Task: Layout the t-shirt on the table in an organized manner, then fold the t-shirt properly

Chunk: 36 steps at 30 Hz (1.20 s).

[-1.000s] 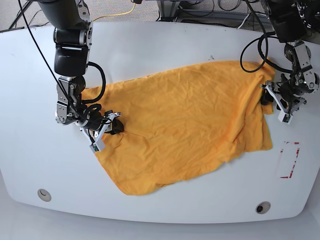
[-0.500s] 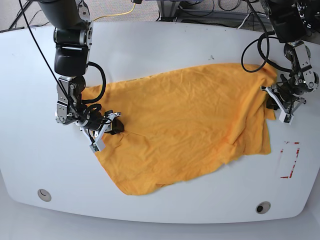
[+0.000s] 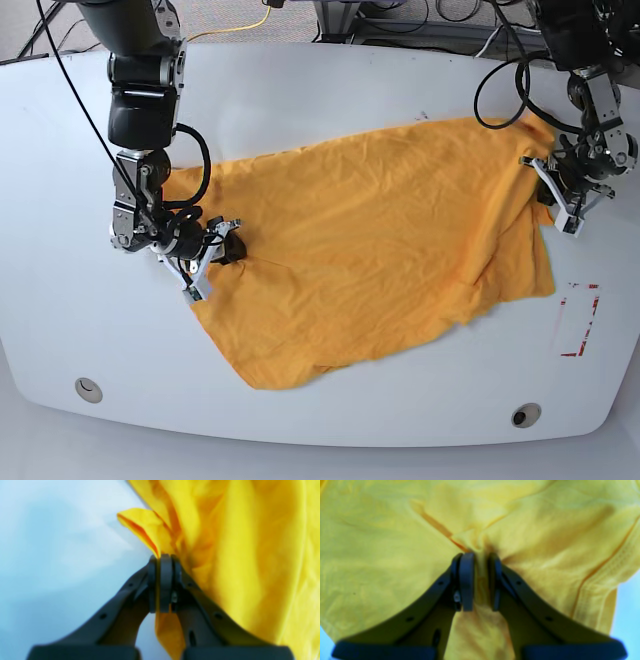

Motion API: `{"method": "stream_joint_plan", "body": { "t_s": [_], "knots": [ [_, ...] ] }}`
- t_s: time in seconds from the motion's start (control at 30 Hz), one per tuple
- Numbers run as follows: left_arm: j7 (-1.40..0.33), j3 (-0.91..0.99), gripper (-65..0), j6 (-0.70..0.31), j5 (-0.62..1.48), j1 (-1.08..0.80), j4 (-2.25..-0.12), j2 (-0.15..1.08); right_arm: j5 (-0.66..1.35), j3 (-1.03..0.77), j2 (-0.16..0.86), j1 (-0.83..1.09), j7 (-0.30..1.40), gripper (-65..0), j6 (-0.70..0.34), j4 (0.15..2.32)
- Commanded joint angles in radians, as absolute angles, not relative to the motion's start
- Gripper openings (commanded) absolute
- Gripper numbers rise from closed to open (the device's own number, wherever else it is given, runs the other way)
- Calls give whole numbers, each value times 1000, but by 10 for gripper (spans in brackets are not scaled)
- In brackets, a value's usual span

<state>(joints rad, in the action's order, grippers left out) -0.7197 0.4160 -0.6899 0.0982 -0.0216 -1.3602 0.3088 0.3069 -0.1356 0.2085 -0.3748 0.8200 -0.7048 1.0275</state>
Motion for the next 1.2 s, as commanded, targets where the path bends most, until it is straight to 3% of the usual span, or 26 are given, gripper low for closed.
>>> {"method": "stream_joint_plan", "body": {
  "t_s": [0.0,0.2,0.5,0.6,0.83,1.17],
  "knots": [
    [-736,418,-650,-690,85,-28,-1406,325,294,-137,222,-397,872,-541,-698,1124],
    [-768,418,-650,-693,85,-42,-1435,323,294,-137,217,-381,969,-514,-698,1345],
    [-799,418,-650,-694,88,-38,-1432,323,286,-216,223,-288,1023,-233,-698,1632],
    [-799,418,-650,-694,88,-38,-1434,323,286,-308,219,-251,1024,-184,-698,1652],
    [-800,418,-650,-694,90,-38,-1432,323,288,-486,251,-151,1023,-176,-698,1649],
    [-800,418,-650,-694,90,-38,-1432,325,297,-549,294,-13,1024,-176,-698,1650]
  ]
}}
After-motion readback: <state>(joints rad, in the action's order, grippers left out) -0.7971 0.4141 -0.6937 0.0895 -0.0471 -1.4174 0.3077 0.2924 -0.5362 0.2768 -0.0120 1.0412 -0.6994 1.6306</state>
